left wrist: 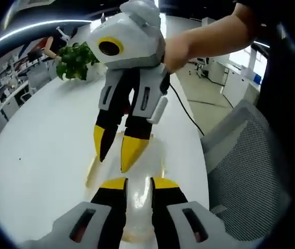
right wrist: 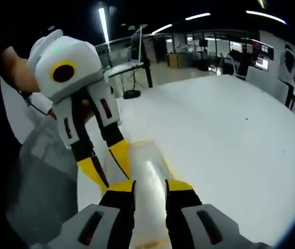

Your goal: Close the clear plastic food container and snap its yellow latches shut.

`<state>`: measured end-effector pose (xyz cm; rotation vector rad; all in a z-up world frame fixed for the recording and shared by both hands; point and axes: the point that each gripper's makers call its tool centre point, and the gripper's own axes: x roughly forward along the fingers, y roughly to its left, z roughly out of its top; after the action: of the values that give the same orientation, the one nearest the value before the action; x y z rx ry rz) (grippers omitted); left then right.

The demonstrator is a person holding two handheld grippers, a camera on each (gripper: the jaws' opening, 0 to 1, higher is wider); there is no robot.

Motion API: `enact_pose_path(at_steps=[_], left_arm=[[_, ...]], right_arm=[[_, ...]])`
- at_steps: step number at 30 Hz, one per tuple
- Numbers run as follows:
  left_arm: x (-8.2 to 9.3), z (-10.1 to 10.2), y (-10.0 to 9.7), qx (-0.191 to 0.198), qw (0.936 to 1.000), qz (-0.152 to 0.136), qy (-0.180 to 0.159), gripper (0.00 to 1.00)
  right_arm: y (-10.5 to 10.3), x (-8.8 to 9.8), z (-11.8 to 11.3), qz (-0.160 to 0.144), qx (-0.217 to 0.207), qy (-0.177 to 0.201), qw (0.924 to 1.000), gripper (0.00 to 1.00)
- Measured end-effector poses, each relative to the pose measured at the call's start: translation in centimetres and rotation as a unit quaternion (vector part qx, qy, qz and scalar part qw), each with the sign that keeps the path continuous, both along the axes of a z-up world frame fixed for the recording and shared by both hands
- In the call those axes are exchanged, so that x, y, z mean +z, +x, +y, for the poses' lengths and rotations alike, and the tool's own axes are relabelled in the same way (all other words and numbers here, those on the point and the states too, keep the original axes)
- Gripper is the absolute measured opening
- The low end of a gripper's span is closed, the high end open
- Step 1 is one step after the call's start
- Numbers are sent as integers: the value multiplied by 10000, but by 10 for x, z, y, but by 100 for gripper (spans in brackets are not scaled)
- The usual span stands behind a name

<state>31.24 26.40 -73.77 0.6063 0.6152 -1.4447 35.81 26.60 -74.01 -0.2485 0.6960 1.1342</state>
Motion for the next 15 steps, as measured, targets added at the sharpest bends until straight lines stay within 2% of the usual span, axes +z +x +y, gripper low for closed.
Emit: enact_pose_path(at_steps=[6, 11, 13, 14, 15], left_arm=[[-9, 2, -12, -209, 9994, -8, 266, 18], [-12, 2, -19, -236, 9986, -146, 448, 21], [-14, 6, -20, -279, 9966, -348, 686, 22], [-15, 7, -17, -281, 9949, -579, 780, 22], [-17, 8, -16, -265, 9935, -675, 881, 23]], right_arm=[[6, -4, 2, 63, -13, -127, 9999, 21], [13, -5, 0, 70, -89, -245, 9996, 21], [15, -5, 0, 42, -80, -269, 9996, 22], [16, -7, -1, 139, -114, -295, 9994, 23], [16, -10, -1, 243, -138, -311, 9991, 24]])
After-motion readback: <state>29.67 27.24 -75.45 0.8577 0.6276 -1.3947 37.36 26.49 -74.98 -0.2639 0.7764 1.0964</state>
